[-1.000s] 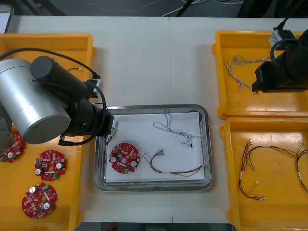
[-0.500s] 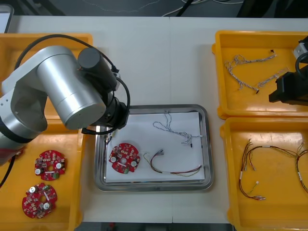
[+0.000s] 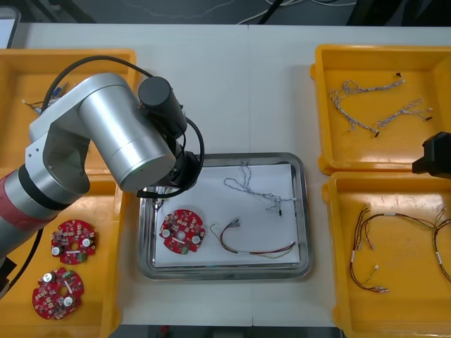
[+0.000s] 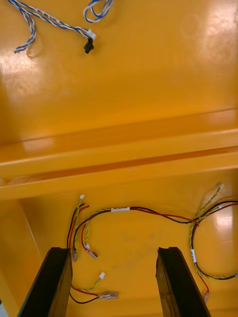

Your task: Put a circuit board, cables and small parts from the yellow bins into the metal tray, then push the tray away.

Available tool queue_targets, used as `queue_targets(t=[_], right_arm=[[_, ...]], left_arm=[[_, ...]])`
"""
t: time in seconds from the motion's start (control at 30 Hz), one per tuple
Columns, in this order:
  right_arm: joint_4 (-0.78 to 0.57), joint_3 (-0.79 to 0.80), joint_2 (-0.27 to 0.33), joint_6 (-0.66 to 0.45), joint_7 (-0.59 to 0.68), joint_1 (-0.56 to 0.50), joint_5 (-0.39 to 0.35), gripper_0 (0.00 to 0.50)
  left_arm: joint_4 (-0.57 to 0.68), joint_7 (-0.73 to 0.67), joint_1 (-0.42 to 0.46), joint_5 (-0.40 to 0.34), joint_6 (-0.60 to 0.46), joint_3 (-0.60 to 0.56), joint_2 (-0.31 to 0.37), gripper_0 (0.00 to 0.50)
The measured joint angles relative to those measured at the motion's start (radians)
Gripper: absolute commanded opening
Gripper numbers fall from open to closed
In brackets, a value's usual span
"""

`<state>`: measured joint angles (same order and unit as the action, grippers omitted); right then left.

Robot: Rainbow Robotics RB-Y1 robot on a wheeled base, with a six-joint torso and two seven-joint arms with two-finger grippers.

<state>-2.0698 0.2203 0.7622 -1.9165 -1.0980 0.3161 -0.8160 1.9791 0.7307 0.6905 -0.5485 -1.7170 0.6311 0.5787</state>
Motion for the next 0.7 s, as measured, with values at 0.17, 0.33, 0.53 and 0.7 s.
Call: queue_targets(t=[0.17, 0.33, 0.53, 0.7], right_arm=[[-0.017, 0.016, 0.0, 0.0, 0.0, -0.03, 0.001, 0.494], [-0.021, 0.022, 0.0, 0.0, 0.0, -0.041, 0.011, 0.495], [-0.026, 0.023, 0.0, 0.0, 0.0, -0.042, 0.012, 0.493], [-0.038, 0.023, 0.001, 0.0, 0.0, -0.047, 0.012, 0.493]], left_arm=[[-0.001, -0.001, 0.0, 0.02, 0.0, 0.051, 0.0, 0.0], [-0.002, -0.018, 0.0, 0.023, 0.009, 0.085, 0.0, 0.0], [-0.022, -0.097, 0.0, 0.024, 0.071, 0.091, 0.0, 0.0], [-0.046, -0.121, 0.001, 0.029, 0.116, 0.1, 0.0, 0.0]])
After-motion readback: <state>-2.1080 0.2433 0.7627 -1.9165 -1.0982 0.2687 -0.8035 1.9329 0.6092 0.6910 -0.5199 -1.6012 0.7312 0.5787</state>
